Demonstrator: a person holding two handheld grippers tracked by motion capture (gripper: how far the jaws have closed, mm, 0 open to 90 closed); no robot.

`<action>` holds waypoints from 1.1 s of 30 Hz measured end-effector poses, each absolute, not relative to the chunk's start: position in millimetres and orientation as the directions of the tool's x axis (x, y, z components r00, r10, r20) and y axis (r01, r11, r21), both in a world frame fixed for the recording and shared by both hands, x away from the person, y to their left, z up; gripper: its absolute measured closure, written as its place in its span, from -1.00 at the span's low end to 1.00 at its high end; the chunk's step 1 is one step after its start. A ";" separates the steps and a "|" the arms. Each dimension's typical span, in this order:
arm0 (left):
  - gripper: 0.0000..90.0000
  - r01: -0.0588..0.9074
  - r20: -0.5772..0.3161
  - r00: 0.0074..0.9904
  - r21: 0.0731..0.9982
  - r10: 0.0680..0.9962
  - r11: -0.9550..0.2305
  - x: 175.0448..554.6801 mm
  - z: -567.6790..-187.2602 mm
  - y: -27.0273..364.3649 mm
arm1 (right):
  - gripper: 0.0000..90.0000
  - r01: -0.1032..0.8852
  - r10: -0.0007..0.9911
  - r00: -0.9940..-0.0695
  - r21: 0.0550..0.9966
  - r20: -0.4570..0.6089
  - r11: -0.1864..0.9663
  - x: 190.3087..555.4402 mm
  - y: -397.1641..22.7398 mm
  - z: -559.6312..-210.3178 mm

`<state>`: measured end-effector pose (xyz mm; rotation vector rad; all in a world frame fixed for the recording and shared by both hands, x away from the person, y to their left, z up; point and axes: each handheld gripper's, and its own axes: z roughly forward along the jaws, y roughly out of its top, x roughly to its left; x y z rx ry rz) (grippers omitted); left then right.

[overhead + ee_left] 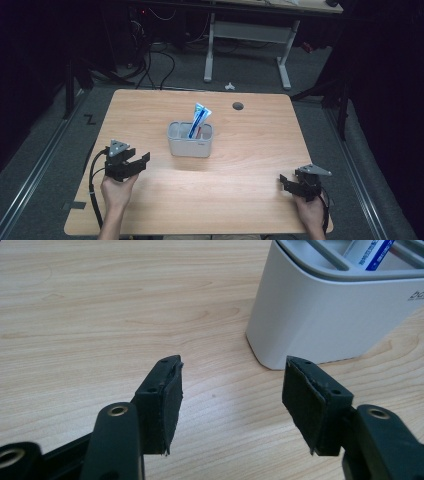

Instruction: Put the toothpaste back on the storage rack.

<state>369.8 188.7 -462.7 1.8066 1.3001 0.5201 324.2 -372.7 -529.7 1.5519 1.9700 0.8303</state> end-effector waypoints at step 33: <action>-0.09 0.636 -0.152 0.342 0.764 0.927 -0.109 364.8 -504.0 184.6 | -0.29 0.671 0.973 -0.230 0.722 -0.012 0.168 324.2 -372.7 -529.7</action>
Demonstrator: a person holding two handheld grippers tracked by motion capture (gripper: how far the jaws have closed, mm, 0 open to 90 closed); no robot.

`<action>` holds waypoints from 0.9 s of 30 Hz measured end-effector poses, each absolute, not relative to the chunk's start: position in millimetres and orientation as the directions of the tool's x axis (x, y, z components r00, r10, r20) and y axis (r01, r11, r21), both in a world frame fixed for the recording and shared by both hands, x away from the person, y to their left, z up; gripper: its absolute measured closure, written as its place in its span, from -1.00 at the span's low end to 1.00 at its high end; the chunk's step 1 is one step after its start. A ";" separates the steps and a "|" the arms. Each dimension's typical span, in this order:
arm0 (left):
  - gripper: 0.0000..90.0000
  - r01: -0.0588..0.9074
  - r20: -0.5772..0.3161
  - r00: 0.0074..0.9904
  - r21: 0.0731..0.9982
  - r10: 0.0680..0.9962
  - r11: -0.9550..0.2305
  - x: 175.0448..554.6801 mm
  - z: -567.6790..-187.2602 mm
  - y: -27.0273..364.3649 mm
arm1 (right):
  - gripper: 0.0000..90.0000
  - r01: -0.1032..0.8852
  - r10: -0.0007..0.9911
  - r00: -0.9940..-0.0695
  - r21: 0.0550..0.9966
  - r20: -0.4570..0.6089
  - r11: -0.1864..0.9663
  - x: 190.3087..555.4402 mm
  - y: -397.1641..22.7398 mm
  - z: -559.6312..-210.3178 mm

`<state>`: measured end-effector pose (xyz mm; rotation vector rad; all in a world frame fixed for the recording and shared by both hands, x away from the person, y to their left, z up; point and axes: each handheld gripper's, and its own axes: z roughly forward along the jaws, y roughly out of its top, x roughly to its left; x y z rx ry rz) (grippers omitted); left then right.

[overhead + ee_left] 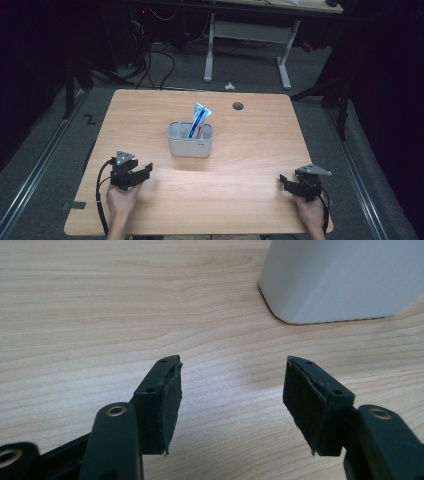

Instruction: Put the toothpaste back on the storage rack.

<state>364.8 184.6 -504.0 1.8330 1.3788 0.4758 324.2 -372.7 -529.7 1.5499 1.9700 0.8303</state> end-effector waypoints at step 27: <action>-0.10 0.649 -0.106 0.315 0.749 0.943 -0.132 367.0 -525.5 176.4 | -0.29 0.671 0.973 -0.231 0.722 -0.013 0.168 324.2 -372.8 -529.7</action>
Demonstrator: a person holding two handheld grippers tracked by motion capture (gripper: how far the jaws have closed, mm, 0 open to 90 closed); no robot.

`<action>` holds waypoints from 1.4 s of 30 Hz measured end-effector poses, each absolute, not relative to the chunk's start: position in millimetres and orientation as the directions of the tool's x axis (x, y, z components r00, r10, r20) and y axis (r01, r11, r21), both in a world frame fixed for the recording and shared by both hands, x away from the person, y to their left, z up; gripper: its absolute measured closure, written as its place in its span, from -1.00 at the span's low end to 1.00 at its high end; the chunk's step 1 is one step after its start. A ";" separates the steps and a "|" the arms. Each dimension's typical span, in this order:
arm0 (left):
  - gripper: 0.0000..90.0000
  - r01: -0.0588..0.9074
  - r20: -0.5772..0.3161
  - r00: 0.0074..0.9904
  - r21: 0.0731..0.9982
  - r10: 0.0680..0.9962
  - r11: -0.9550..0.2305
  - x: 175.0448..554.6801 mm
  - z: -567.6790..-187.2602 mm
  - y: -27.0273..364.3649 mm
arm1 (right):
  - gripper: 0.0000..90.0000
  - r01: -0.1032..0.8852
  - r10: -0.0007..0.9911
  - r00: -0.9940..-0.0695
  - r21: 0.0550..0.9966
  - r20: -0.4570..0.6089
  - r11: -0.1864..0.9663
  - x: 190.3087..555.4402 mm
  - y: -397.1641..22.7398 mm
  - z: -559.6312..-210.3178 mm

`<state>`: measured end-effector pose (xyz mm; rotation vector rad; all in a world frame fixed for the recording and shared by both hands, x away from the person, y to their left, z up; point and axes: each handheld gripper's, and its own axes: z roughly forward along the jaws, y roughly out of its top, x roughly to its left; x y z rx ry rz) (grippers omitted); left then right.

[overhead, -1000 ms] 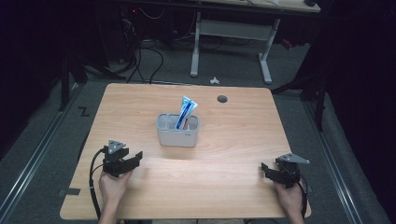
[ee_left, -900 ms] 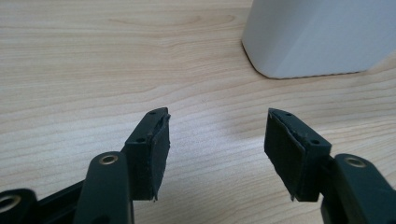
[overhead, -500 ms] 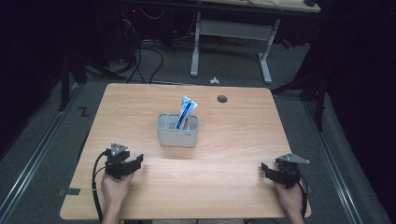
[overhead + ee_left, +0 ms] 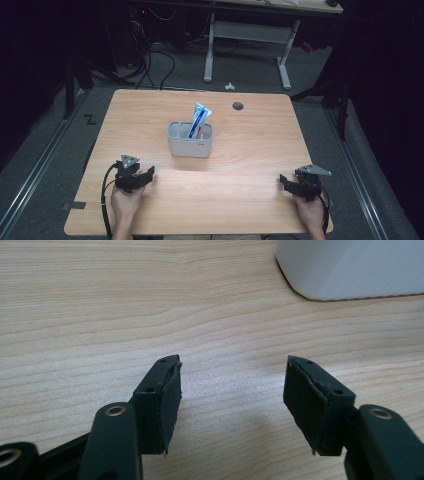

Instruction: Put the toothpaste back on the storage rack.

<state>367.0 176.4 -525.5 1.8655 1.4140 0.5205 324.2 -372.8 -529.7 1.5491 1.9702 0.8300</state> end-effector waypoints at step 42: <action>-0.23 0.639 -0.013 0.296 0.746 0.955 -0.188 373.0 -536.2 165.3 | -0.29 0.671 0.973 -0.231 0.722 -0.012 0.168 324.1 -372.8 -529.7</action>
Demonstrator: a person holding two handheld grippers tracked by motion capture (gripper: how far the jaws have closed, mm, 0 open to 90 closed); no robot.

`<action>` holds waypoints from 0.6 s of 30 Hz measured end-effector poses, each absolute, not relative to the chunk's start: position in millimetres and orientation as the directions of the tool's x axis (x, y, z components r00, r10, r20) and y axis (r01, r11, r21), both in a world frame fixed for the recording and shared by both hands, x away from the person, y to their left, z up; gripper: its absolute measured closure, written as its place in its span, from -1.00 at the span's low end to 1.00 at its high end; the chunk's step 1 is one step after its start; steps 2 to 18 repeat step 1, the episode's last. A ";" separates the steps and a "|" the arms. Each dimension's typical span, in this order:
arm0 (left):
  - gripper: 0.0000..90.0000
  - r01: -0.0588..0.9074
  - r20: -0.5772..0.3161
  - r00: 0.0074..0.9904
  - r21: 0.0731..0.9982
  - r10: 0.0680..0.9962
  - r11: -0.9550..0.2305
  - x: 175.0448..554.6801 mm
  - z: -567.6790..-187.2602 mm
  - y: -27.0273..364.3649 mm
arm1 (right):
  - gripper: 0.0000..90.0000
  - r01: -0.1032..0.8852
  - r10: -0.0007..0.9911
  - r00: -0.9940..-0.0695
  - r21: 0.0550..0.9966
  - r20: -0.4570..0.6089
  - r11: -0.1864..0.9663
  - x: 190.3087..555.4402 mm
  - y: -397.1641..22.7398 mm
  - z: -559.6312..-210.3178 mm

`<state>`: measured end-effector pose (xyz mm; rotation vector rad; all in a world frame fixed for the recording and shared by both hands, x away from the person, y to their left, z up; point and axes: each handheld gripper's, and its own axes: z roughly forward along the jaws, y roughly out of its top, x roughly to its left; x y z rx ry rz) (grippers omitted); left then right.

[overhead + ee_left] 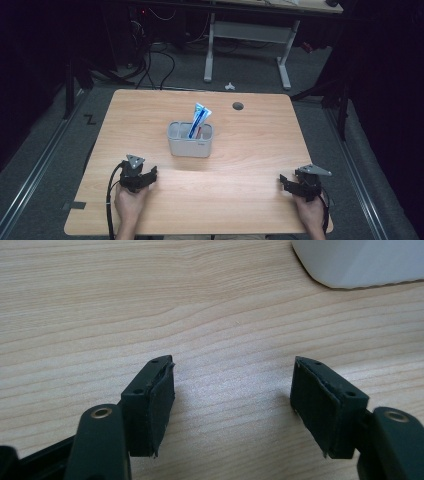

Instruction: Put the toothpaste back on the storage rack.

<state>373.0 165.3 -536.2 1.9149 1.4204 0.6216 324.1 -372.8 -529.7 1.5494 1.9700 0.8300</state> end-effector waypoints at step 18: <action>-0.23 0.639 -0.013 0.295 0.746 0.955 -0.187 372.9 -536.2 165.3 | -0.29 0.671 0.973 -0.230 0.722 -0.012 0.168 324.1 -372.8 -529.7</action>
